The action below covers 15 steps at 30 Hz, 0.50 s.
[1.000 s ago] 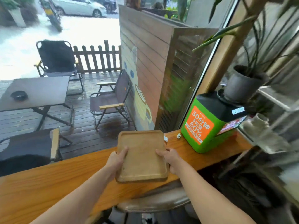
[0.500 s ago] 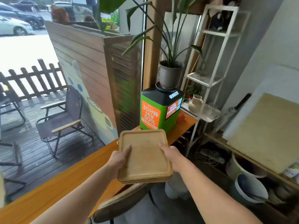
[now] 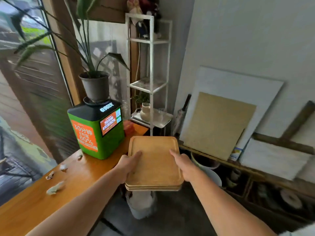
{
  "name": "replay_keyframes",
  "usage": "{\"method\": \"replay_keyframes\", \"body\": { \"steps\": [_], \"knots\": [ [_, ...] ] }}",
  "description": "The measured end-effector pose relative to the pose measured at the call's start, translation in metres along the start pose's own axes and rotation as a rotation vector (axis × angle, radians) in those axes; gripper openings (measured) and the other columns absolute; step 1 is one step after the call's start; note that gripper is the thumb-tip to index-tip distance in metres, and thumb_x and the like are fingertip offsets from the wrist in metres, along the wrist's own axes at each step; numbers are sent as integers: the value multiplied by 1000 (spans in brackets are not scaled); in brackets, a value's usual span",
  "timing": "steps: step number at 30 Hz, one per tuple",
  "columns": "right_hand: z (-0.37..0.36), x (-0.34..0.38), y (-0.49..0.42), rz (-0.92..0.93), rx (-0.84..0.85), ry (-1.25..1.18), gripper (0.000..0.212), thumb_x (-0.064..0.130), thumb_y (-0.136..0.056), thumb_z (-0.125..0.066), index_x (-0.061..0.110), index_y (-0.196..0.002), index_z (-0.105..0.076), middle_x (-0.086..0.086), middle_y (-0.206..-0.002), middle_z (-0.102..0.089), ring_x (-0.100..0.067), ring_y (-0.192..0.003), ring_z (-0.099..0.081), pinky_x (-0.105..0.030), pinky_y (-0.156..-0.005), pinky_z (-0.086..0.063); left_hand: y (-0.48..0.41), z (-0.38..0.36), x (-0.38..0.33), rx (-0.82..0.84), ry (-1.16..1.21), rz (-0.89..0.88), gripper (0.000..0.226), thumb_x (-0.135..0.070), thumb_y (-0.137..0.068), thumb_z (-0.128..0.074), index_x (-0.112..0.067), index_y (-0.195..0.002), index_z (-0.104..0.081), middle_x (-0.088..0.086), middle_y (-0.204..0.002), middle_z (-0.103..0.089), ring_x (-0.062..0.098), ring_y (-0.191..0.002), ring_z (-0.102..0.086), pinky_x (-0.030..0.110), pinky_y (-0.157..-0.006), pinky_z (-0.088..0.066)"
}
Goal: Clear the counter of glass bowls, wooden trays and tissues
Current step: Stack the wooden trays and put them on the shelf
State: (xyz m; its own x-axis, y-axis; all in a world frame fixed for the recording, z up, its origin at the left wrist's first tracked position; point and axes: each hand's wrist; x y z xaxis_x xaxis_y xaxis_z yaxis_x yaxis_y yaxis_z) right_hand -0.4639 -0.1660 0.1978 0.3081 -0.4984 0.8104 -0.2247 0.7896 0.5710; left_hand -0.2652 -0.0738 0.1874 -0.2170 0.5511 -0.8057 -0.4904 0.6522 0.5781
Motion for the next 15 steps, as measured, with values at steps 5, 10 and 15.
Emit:
{"method": "replay_keyframes", "body": {
  "steps": [5, 10, 15],
  "knots": [
    [86, -3, -12, -23, -126, 34, 76, 56, -96, -49, 10, -153, -27, -14, -148, -44, -35, -129, -46, -51, -110, -37, -7, -89, -13, 97, -49, -54, 72, -55, -85, -69, -6, -134, -49, 9, -110, -64, 28, -91, -65, 43, -77, -55],
    [137, 0, -27, -38, -187, -14, 74, 52, -98, -48, 8, -153, -27, -13, -150, -40, -35, -131, -43, -48, -111, -36, -16, -143, -31, 176, -88, -62, 76, -54, -85, -70, -3, -137, -48, 15, -125, -62, 36, -109, -62, 50, -97, -51],
    [164, 8, -55, -54, -193, -102, 74, 53, -96, -52, 11, -152, -28, -13, -148, -44, -35, -130, -46, -49, -108, -38, -44, -182, -55, 187, -161, -97, 83, -57, -86, -66, -3, -143, -38, 11, -118, -54, 31, -105, -56, 43, -89, -47]
  ]
}}
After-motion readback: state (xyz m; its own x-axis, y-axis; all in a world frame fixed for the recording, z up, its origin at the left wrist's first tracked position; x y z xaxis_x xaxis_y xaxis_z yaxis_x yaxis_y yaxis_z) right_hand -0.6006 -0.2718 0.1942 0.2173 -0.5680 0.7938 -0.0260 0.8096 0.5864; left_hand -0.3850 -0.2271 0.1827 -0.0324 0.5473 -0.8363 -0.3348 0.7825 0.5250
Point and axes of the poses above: each hand's wrist, its own y-axis away from the middle knuckle, its own z-axis out of the back of the hand, x = y × z
